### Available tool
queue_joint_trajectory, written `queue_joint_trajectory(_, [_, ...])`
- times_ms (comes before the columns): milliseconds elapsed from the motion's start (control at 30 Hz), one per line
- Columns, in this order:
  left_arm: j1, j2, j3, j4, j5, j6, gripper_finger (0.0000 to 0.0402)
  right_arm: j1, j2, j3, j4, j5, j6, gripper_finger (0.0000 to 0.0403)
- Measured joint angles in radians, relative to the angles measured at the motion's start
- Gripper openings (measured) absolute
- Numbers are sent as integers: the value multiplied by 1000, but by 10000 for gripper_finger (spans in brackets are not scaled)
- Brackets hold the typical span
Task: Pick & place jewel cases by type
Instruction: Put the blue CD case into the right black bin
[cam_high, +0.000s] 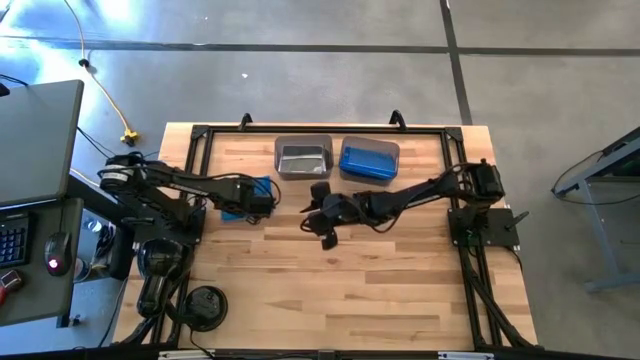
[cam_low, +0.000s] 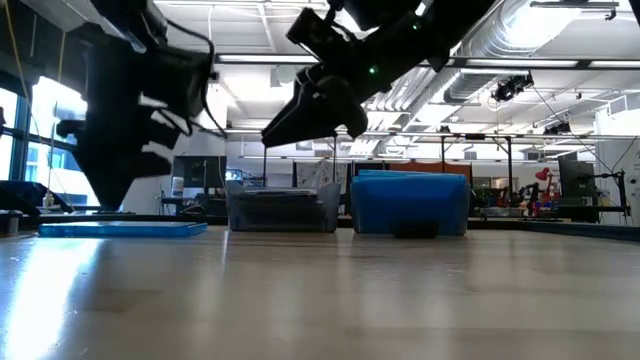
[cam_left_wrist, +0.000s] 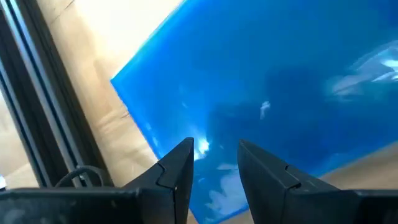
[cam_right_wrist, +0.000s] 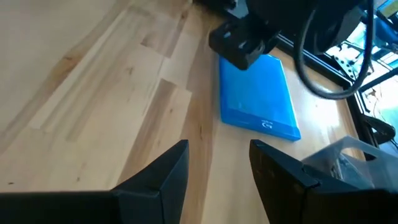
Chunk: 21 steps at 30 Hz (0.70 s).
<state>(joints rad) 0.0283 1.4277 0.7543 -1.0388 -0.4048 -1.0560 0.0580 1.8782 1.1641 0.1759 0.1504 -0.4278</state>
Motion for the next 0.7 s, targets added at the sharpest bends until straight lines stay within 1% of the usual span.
queue_joint_trajectory(100, [0,24,-32,17,8,1,119,12,0,0,1,-4,-3,165])
queue_joint_trajectory(267, [-3,36,-58,106,88,0,119,28,0,0,1,-9,-52,165])
queue_joint_trajectory(400, [-3,34,-59,180,128,0,119,28,0,0,1,-8,-48,165])
queue_joint_trajectory(467, [-2,33,-59,226,169,-4,119,28,0,0,-1,-8,-48,165])
queue_joint_trajectory(600, [-34,32,-59,365,284,-19,119,28,0,0,-6,-7,-47,165])
queue_joint_trajectory(700, [-82,33,-55,523,342,-18,119,28,-1,0,-6,-7,-67,165])
